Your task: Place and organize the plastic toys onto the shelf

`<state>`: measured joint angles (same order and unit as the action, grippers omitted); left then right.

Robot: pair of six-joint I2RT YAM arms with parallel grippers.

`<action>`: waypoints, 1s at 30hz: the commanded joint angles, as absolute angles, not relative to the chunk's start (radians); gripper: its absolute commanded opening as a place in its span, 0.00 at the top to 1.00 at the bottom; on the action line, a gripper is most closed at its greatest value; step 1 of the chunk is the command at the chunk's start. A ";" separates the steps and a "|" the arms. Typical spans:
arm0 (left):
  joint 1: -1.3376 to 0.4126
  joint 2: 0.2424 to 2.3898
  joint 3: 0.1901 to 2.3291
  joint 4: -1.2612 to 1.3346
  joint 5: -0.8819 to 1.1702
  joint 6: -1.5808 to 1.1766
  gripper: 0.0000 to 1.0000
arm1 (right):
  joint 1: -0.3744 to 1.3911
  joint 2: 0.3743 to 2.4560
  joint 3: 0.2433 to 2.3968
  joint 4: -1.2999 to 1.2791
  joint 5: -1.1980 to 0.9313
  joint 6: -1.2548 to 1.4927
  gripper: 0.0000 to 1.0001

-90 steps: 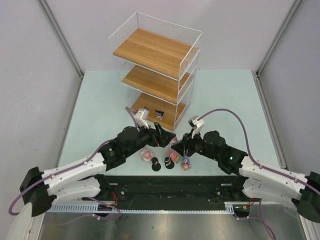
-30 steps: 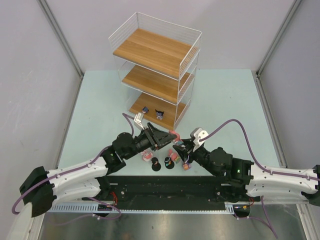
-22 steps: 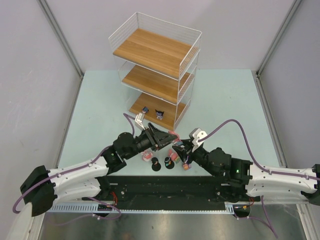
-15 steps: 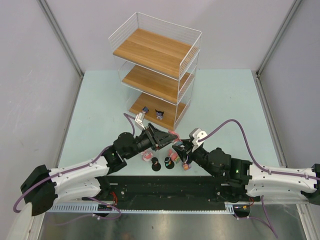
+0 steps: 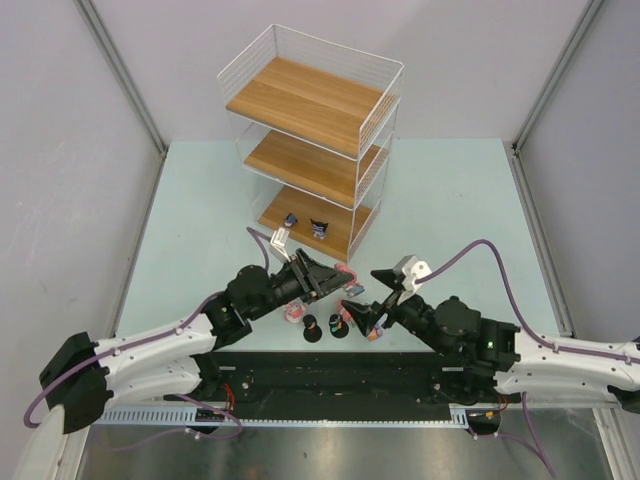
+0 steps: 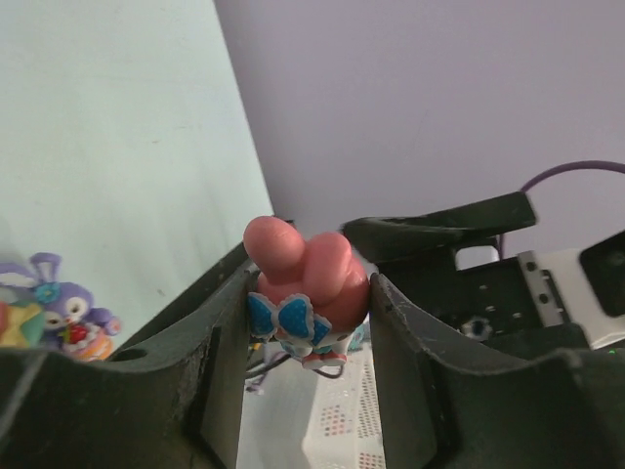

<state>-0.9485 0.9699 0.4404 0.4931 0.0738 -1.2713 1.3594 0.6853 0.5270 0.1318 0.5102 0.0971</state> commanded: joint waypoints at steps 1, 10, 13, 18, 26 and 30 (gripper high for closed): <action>-0.919 0.869 0.482 0.367 0.003 -1.123 1.00 | 1.364 0.568 0.538 0.063 0.485 0.094 0.00; -0.859 0.718 0.684 0.028 -0.319 -0.496 1.00 | 1.364 0.316 0.540 -0.124 0.566 0.086 0.00; -0.859 0.738 0.744 0.044 -0.334 -0.290 1.00 | 1.364 0.287 0.541 -0.166 0.584 0.107 0.00; -0.859 0.805 0.755 0.237 -0.342 -0.025 1.00 | 1.365 0.299 0.541 -0.160 0.586 0.103 0.00; -0.848 0.994 0.756 0.563 -0.259 0.215 1.00 | 1.364 0.295 0.540 -0.183 0.597 0.107 0.00; -0.801 1.097 0.830 0.569 -0.203 0.195 1.00 | 1.364 0.293 0.540 -0.184 0.603 0.110 0.00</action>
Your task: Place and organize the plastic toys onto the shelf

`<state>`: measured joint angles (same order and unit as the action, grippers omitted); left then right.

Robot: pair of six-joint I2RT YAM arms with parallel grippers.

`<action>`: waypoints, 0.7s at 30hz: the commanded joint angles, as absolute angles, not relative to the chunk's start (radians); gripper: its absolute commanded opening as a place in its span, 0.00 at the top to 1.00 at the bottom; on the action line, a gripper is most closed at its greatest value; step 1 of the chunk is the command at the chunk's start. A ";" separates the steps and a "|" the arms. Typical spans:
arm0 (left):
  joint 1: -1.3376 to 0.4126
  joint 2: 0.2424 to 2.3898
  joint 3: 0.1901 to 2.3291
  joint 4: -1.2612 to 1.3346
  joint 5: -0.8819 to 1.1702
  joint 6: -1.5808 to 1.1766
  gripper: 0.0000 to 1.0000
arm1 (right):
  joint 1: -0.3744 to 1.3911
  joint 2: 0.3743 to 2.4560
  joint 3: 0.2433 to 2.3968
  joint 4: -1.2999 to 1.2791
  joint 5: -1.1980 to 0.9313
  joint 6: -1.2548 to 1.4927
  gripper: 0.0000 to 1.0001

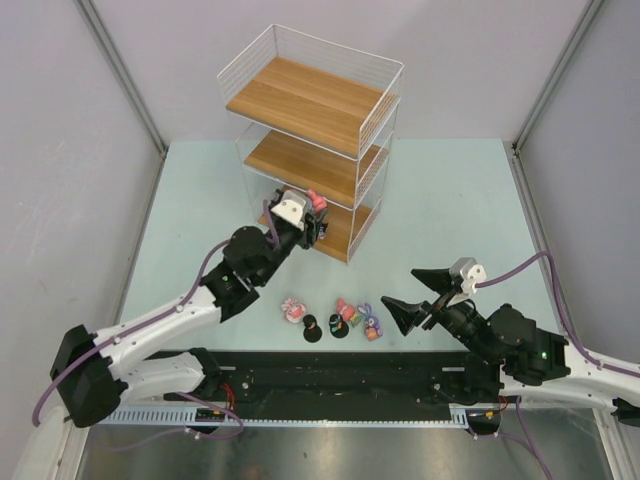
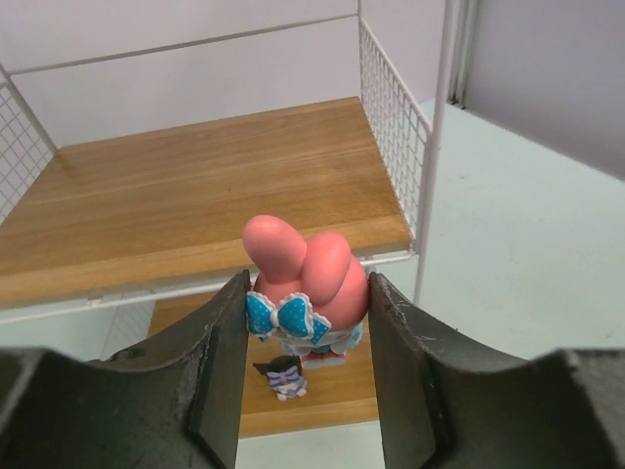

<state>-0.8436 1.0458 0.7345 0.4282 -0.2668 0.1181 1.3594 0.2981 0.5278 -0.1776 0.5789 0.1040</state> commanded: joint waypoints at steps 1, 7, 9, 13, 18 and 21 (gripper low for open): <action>-0.795 1.110 0.841 0.574 -0.196 0.189 1.00 | 1.364 0.295 0.540 -0.181 0.603 0.109 0.00; -0.747 1.192 0.929 0.537 -0.164 0.138 0.99 | 1.364 0.302 0.540 -0.189 0.615 0.110 0.00; -0.738 1.210 0.949 0.531 -0.157 0.126 1.00 | 1.365 0.304 0.540 -0.189 0.620 0.109 0.00; -0.721 1.244 0.979 0.526 -0.137 0.110 1.00 | 1.364 0.305 0.540 -0.190 0.621 0.109 0.00; -0.706 1.284 1.012 0.520 -0.123 0.078 1.00 | 1.364 0.305 0.540 -0.195 0.630 0.115 0.00; -0.706 1.304 1.023 0.526 -0.127 0.071 1.00 | 1.362 0.301 0.540 -0.198 0.638 0.121 0.00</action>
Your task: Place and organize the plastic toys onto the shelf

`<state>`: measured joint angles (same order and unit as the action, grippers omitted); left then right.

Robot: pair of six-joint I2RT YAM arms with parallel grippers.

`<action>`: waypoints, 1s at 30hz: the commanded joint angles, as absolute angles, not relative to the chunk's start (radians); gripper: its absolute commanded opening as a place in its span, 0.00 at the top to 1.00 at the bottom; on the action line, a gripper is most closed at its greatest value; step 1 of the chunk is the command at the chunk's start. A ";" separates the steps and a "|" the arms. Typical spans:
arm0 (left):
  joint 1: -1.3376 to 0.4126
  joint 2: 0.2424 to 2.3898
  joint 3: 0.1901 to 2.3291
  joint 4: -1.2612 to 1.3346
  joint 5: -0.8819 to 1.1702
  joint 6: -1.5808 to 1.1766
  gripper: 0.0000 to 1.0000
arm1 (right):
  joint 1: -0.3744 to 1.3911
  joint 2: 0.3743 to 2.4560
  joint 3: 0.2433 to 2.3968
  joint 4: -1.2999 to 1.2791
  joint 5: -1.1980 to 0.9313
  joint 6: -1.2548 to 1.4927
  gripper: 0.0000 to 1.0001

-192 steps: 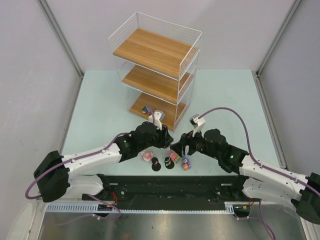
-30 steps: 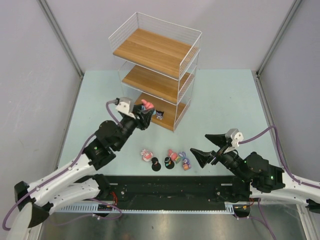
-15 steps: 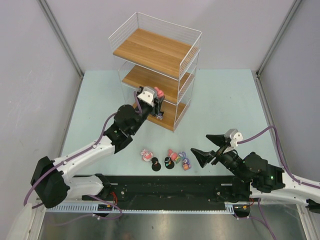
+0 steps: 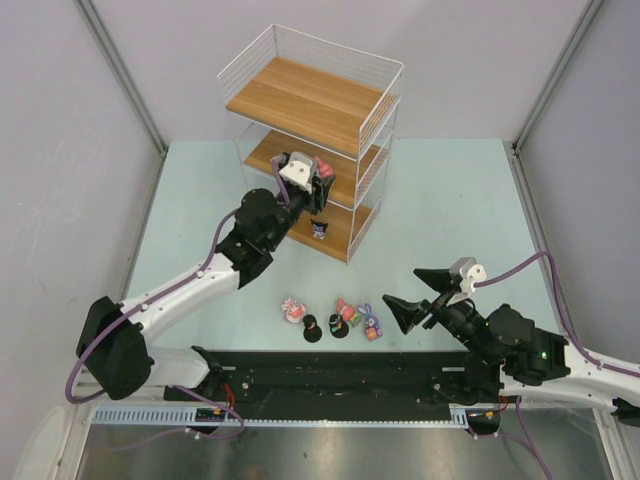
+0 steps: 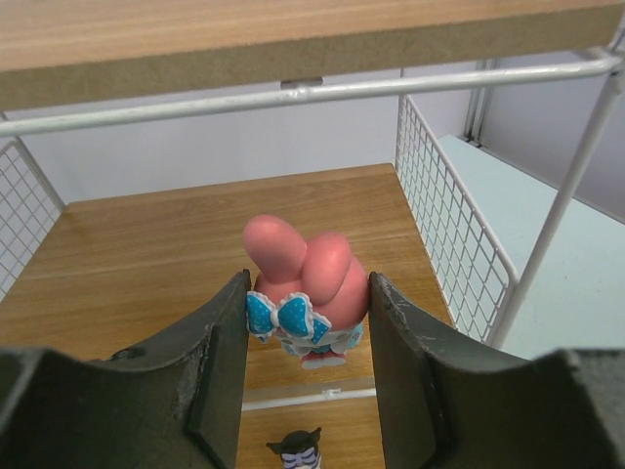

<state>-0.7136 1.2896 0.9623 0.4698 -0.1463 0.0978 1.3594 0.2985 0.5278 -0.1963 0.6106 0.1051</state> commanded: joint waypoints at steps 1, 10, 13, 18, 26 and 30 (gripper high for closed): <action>-0.704 1.315 1.028 0.526 -0.129 0.069 1.00 | 1.364 0.302 0.540 -0.199 0.640 0.120 0.00; -0.704 1.370 1.060 0.514 -0.164 0.055 1.00 | 1.365 0.301 0.540 -0.201 0.646 0.123 0.00; -0.704 1.379 1.058 0.511 -0.172 0.055 1.00 | 1.364 0.302 0.540 -0.201 0.647 0.121 0.00; -0.704 1.384 1.040 0.522 -0.186 0.061 1.00 | 1.364 0.299 0.540 -0.201 0.650 0.120 0.00; -0.703 1.401 1.034 0.525 -0.201 0.061 1.00 | 1.364 0.301 0.540 -0.201 0.647 0.120 0.00; -0.703 1.405 1.029 0.523 -0.201 0.057 1.00 | 1.365 0.298 0.538 -0.202 0.650 0.121 0.00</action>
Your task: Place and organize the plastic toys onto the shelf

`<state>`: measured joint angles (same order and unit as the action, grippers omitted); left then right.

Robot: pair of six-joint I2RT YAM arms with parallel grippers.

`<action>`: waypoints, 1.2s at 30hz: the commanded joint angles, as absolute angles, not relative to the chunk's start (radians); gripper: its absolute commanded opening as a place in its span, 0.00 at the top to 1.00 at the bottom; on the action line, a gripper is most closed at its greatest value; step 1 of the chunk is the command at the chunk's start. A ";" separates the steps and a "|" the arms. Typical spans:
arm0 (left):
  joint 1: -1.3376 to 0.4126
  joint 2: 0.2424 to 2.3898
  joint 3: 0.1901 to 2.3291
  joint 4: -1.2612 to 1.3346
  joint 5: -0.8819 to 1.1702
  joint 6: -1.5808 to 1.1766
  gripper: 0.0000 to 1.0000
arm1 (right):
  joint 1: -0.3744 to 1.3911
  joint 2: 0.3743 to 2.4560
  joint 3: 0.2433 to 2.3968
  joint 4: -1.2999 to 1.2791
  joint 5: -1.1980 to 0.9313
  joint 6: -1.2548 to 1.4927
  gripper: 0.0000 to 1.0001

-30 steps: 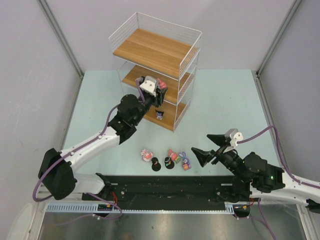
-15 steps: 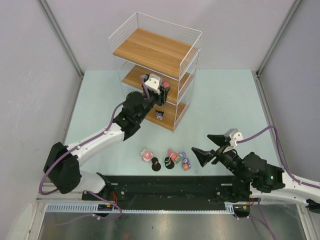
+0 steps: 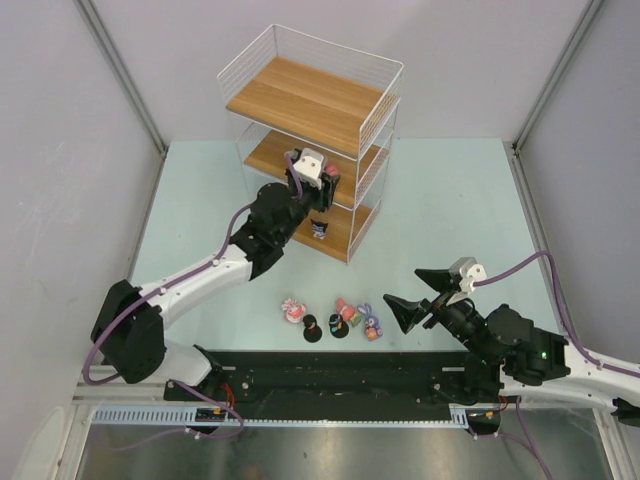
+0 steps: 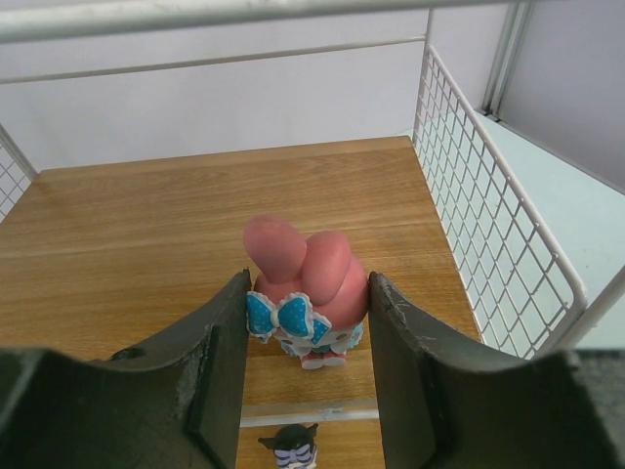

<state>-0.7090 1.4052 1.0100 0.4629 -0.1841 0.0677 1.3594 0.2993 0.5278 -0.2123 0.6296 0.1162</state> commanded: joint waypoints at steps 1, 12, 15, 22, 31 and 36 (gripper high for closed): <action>-0.701 1.407 1.028 0.523 -0.202 0.055 1.00 | 1.364 0.296 0.540 -0.201 0.652 0.121 0.00; -0.696 1.413 1.025 0.509 -0.221 0.035 0.96 | 1.365 0.302 0.540 -0.196 0.644 0.117 0.00; -0.696 1.414 1.019 0.509 -0.218 0.038 0.95 | 1.364 0.302 0.538 -0.195 0.641 0.114 0.00; -0.696 1.408 1.014 0.499 -0.212 0.038 0.74 | 1.364 0.304 0.540 -0.196 0.626 0.112 0.00; -0.696 1.411 1.020 0.482 -0.195 0.041 0.48 | 1.364 0.305 0.538 -0.199 0.623 0.114 0.00; -0.696 1.413 1.020 0.480 -0.184 0.041 0.41 | 1.364 0.310 0.540 -0.201 0.614 0.112 0.00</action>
